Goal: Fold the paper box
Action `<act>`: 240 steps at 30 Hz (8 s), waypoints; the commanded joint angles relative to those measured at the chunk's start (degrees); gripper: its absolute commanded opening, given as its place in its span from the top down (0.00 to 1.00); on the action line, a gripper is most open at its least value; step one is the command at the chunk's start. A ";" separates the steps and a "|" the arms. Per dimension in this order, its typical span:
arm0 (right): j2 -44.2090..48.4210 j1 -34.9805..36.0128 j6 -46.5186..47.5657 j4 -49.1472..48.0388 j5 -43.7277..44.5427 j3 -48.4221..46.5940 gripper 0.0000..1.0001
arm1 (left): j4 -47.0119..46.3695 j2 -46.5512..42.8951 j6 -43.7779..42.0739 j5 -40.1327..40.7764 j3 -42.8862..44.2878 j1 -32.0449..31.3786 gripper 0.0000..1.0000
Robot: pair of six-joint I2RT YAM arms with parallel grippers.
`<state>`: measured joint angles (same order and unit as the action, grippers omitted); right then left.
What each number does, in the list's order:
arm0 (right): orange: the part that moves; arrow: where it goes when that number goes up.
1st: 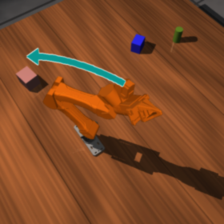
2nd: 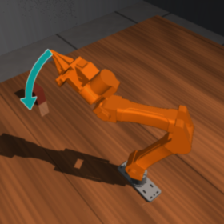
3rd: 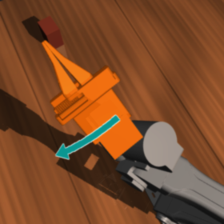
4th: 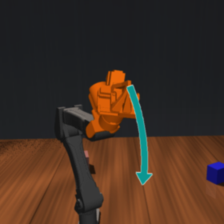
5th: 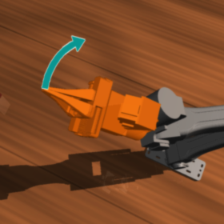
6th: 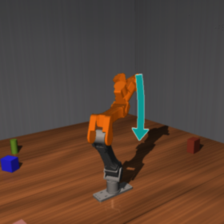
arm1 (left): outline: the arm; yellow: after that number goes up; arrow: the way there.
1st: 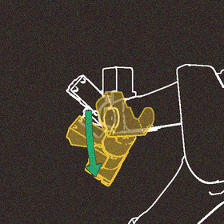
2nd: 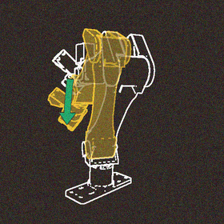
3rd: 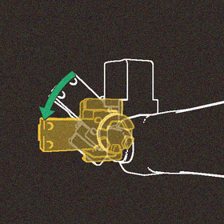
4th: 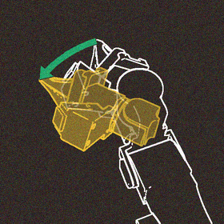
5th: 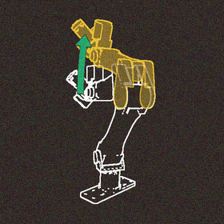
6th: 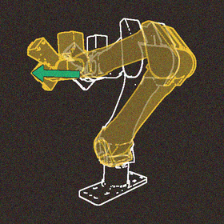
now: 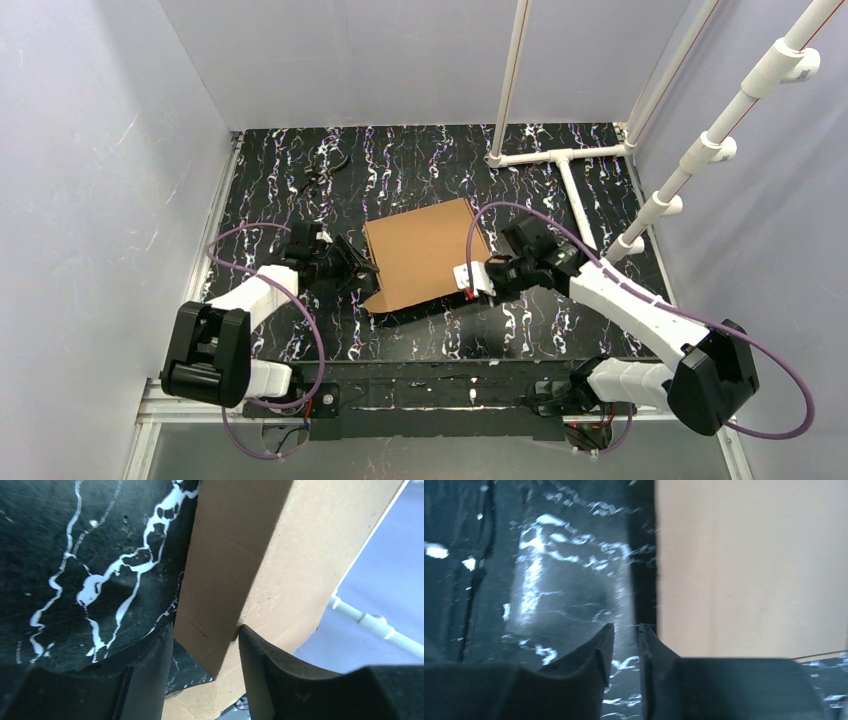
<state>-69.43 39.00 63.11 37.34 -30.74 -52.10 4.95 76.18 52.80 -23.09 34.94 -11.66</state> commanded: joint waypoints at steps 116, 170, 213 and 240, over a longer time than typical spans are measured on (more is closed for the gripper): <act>-36.70 1.33 23.99 -139.74 12.98 36.29 0.85 | -6.67 -34.19 -19.37 26.17 -15.29 -17.01 0.05; -29.98 2.39 29.63 -129.66 14.09 44.32 0.59 | -7.00 1.11 -17.66 9.25 4.56 -3.20 0.08; -18.99 1.51 34.83 -107.82 14.19 50.19 0.99 | -8.59 16.33 -21.15 -16.38 11.18 3.14 0.02; -14.36 0.99 37.53 -93.18 14.00 49.98 0.99 | -8.68 18.35 -21.01 -20.60 11.91 3.05 0.02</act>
<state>-83.90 40.45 101.36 -65.45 -15.57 -3.11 -4.12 94.41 31.99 -40.73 45.28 -8.73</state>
